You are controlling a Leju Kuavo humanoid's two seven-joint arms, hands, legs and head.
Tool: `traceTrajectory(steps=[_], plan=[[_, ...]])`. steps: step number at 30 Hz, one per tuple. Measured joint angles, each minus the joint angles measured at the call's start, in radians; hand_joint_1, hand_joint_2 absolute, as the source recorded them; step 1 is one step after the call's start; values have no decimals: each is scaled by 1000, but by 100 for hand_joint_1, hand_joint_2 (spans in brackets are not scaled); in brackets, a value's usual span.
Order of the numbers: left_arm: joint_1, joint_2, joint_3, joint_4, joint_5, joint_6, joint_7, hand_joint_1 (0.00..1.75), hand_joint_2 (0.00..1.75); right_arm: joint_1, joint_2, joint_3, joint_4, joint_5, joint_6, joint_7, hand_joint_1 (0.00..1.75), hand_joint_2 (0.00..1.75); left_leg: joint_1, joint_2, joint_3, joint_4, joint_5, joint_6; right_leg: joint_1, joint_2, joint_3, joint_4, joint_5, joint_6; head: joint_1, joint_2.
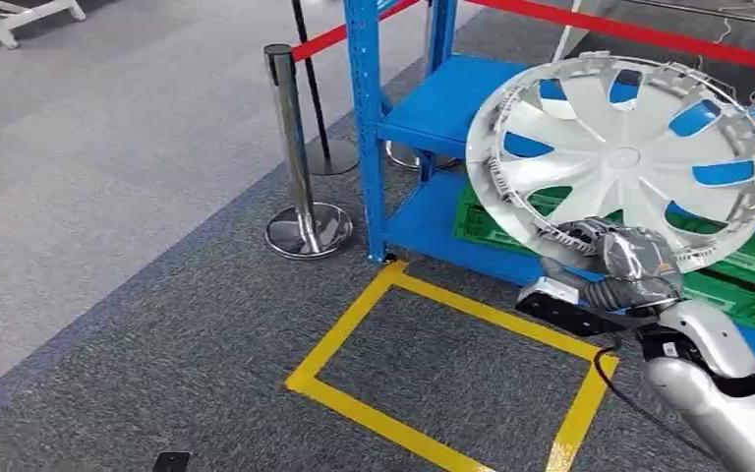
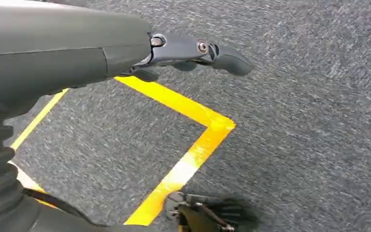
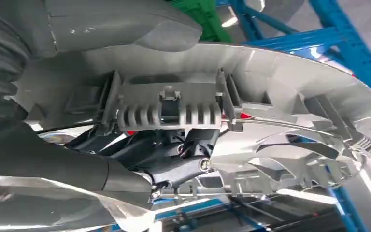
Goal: Take the parts from the cabinet and place them on the table.
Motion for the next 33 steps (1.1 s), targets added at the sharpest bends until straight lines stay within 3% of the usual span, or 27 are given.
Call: traceTrajectory(steps=[1,2,3,4,6,7,8,11,12,13,14,15,16,17,18,19,21,22,23,26,27,28,29,30,31,32,33], plan=[[1,0,0,0,0,0,0,0,175,0,0,0,0,0,0,0,175,175,3,3,-33,75,-28,-3,0,-9,0,0,-1,-1,0,0],[2,0,0,0,-1,0,0,0,175,1,0,1,0,0,0,0,175,175,6,3,-52,119,-36,-6,0,-18,0,0,-1,-1,0,0],[4,0,0,0,-1,0,0,0,175,2,0,3,0,0,0,0,175,175,9,3,-47,110,-20,-8,0,-26,2,0,-2,-1,0,0],[4,0,0,0,-2,0,0,0,175,2,0,3,0,0,0,0,175,175,10,5,-24,64,14,-9,0,-34,4,0,-3,-1,0,0],[3,1,0,0,-5,0,0,0,175,2,0,3,0,1,0,0,175,175,10,25,70,-126,108,-2,0,-50,13,0,-8,6,0,0],[3,1,0,0,-5,0,0,0,175,2,0,3,0,1,0,1,175,175,3,58,97,-175,105,2,1,-57,14,0,-10,9,1,0],[1,1,0,0,-5,0,0,0,175,1,-1,3,0,2,1,2,175,175,-6,67,100,-192,102,8,8,-60,10,3,-11,14,0,0],[4,1,0,0,-6,-2,1,0,175,-2,-3,5,0,7,7,3,175,175,-7,45,92,-193,101,22,7,-85,18,-8,-9,28,0,0],[4,1,0,0,-6,-2,2,0,175,-3,-4,5,0,8,8,5,175,175,3,37,101,-208,110,36,5,-84,12,-6,-19,36,1,0],[3,0,0,0,-7,-3,2,0,175,-4,-6,4,0,8,8,7,175,175,3,31,103,-211,112,42,3,-50,5,16,-40,36,6,0],[0,0,0,0,-7,-3,2,0,175,-7,-10,4,-1,8,9,8,175,175,3,24,102,-211,113,45,4,-22,-22,75,-70,35,8,0],[-1,0,0,0,-8,-4,2,0,175,-7,-13,4,-1,9,10,8,175,175,3,15,101,-211,113,49,4,-8,-61,157,-106,36,13,0],[-1,-3,0,0,-8,-5,2,0,175,-6,-14,5,0,9,10,8,175,175,1,8,101,-211,112,49,4,-1,-103,240,-137,38,14,0],[0,-3,0,0,-8,-8,2,0,175,-6,-14,5,0,9,11,8,175,175,-1,-2,102,-210,112,50,5,1,-140,306,-152,38,13,0],[1,-3,0,0,-8,-10,3,0,175,-6,-14,6,0,9,13,8,175,175,-1,-10,103,-210,112,50,5,1,-152,311,-136,38,13,0],[1,-3,0,0,-8,-13,3,0,175,-7,-14,6,0,9,14,8,175,175,-1,-21,105,-210,112,50,5,1,-137,269,-97,37,14,0],[-1,-5,0,0,-8,-14,3,0,175,-7,-17,6,0,9,15,9,175,175,0,-41,110,-208,110,47,2,9,-59,96,0,34,14,0],[-1,-5,0,0,-8,-14,3,0,175,-7,-19,6,0,8,16,9,175,175,0,-49,107,-204,107,42,-3,41,-28,21,16,35,14,0],[-3,-5,0,0,-9,-13,3,0,175,-8,-20,6,0,9,17,10,175,175,-6,-58,97,-194,106,38,-5,61,-6,1,4,34,14,0],[4,-5,0,0,-10,-13,4,0,175,-7,-21,8,0,9,18,10,175,175,-1,-77,89,-197,113,26,0,43,-11,6,3,24,13,0],[4,-3,0,0,-10,-13,4,0,175,-9,-21,8,0,9,19,10,175,175,-3,-85,89,-194,110,22,-7,34,-7,0,6,18,12,0],[4,-3,0,0,-10,-13,4,0,175,-11,-23,6,0,8,19,11,175,175,-5,-57,83,-180,95,15,-7,25,-3,-3,6,13,11,0],[2,-4,0,0,-10,-13,4,0,175,-11,-23,6,0,8,19,11,175,175,-4,-26,63,-131,62,8,-7,15,-2,-3,4,4,1,0],[-1,-4,0,0,-11,-13,4,0,175,-10,-23,6,0,7,20,11,175,175,0,-8,28,-53,22,2,-5,6,-1,-3,2,1,2,0],[-2,-4,0,0,-11,-13,4,0,175,-10,-23,6,0,6,21,10,175,175,4,1,-12,35,-16,-1,-3,-4,0,-3,1,0,2,0],[-1,-4,0,0,-11,-13,4,0,175,-10,-23,6,0,6,21,10,175,175,6,4,-42,99,-36,-4,-3,-12,0,-2,0,-1,1,0],[0,-4,0,0,-11,-13,4,0,175,-10,-23,6,0,5,23,10,175,175,8,4,-53,119,-31,-6,-2,-20,2,-2,-1,-2,1,0]])
